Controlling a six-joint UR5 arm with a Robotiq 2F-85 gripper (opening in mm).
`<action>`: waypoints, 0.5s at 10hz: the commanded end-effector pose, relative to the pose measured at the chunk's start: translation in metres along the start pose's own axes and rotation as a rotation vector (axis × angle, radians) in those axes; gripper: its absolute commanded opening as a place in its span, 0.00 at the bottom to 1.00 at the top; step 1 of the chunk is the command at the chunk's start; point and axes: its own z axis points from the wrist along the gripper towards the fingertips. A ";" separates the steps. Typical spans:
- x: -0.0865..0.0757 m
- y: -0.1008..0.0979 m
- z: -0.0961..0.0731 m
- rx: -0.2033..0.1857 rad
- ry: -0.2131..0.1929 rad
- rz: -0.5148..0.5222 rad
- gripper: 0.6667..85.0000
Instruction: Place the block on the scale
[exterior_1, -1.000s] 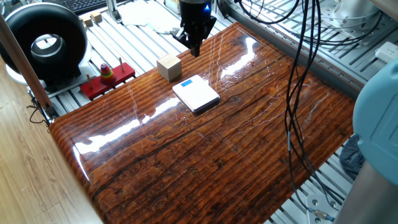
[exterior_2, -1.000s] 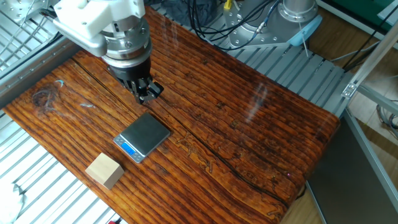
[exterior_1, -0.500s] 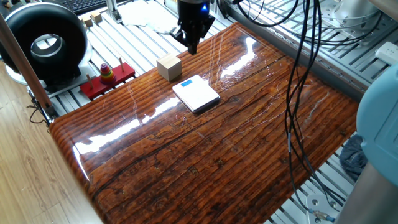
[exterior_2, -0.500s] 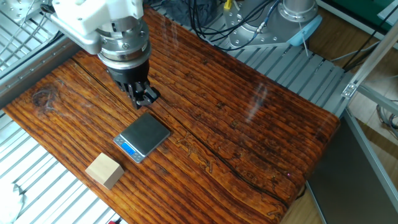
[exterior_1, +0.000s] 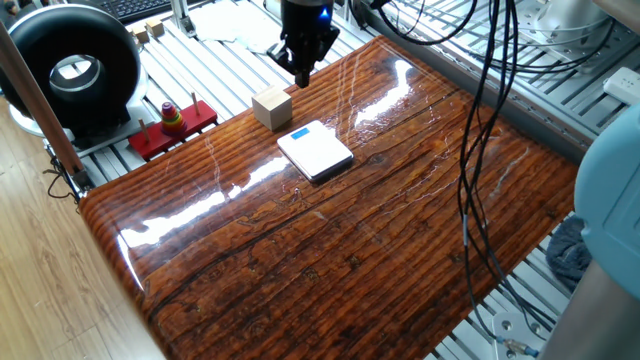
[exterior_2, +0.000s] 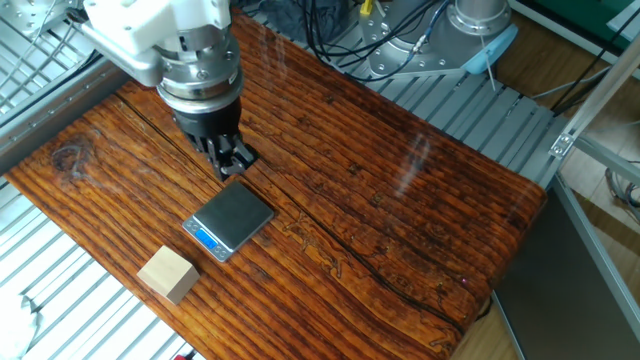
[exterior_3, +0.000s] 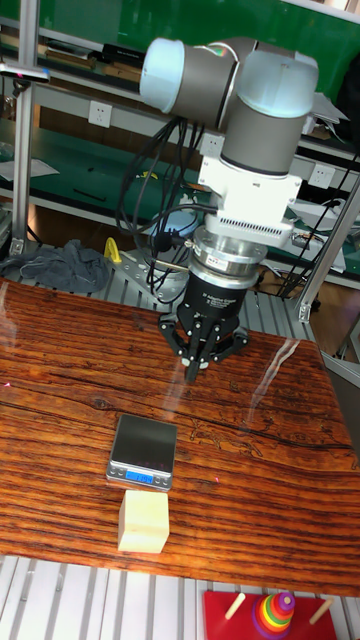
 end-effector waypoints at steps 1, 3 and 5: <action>-0.021 -0.001 0.006 0.050 -0.012 -0.072 0.00; -0.033 0.003 0.005 0.053 0.023 -0.091 0.00; -0.047 -0.004 -0.004 0.036 0.045 -0.137 0.01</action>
